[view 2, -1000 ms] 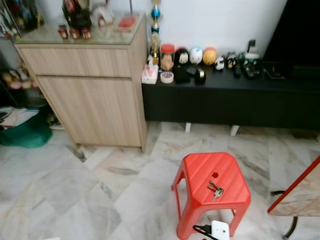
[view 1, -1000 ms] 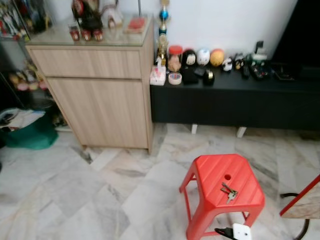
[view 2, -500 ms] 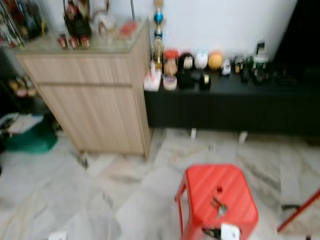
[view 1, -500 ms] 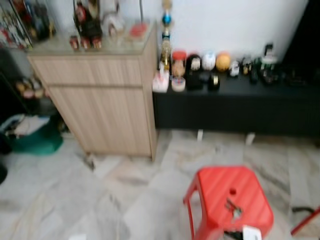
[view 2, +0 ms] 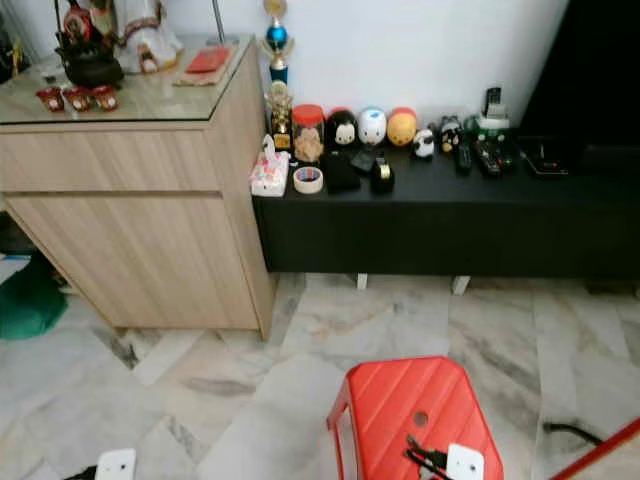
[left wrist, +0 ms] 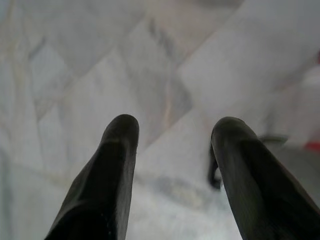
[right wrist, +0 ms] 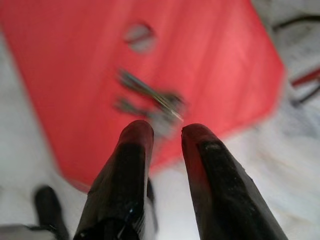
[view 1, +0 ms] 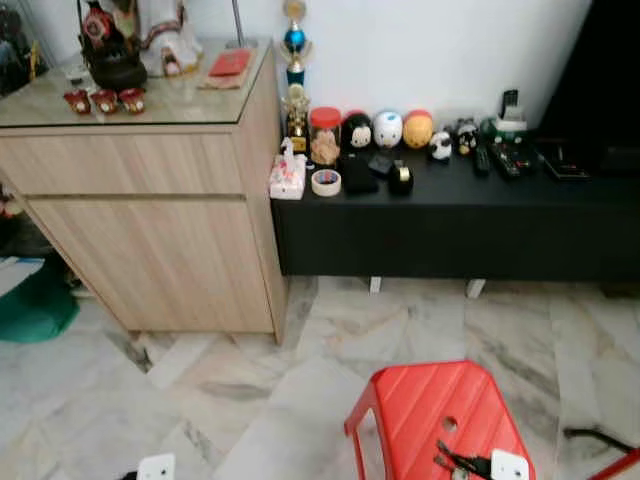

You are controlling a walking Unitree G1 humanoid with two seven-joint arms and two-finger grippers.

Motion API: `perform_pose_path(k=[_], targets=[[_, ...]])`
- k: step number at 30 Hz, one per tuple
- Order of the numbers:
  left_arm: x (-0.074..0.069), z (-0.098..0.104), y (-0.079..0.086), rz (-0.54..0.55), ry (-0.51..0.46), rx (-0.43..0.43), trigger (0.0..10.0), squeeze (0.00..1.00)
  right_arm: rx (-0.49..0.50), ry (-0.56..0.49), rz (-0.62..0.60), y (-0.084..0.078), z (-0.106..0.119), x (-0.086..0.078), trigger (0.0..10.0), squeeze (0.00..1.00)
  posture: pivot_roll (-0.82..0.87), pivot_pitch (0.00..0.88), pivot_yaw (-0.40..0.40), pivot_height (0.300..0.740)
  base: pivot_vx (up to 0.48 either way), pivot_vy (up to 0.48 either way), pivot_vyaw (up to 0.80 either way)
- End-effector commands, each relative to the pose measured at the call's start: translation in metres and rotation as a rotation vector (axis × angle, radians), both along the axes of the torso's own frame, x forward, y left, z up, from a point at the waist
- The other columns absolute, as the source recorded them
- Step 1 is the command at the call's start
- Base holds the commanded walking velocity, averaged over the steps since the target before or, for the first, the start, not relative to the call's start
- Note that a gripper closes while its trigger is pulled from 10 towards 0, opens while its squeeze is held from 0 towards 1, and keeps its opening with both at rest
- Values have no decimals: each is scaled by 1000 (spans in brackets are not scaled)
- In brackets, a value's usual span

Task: Hang keys on a hook

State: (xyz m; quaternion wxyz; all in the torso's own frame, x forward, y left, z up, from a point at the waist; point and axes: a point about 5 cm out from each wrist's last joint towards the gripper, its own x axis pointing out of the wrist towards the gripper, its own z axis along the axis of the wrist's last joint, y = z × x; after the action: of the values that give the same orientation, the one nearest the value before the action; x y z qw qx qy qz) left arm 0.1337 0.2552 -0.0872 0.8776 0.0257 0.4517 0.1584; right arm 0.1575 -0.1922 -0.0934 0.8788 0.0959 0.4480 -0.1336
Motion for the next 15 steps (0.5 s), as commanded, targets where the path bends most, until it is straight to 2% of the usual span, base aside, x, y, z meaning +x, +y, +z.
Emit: perform_pose_path(k=[1, 5, 14, 15], targets=[[-6, -3, -1, 8, 29, -8, 10000, 0, 15, 10, -39, 1, -3, -8, 10000, 0, 30, 0, 5, 740, 0, 0, 0], [-6, -2, 0, 6, 29, -7, 10000, 0, 16, 6, -46, 1, -3, -8, 10000, 0, 28, 0, 6, 740, 0, 0, 0], [-4, 2, 10, 2, 10, 3, 10000, 0, 25, -2, -53, 1, -3, -9, 10000, 0, 25, 0, 5, 740, 0, 0, -763], [-3, 6, 22, 8, 1, 12, 10000, 0, 28, -3, -52, 1, -3, -9, 10000, 0, 27, 0, 5, 740, 0, 0, -763]])
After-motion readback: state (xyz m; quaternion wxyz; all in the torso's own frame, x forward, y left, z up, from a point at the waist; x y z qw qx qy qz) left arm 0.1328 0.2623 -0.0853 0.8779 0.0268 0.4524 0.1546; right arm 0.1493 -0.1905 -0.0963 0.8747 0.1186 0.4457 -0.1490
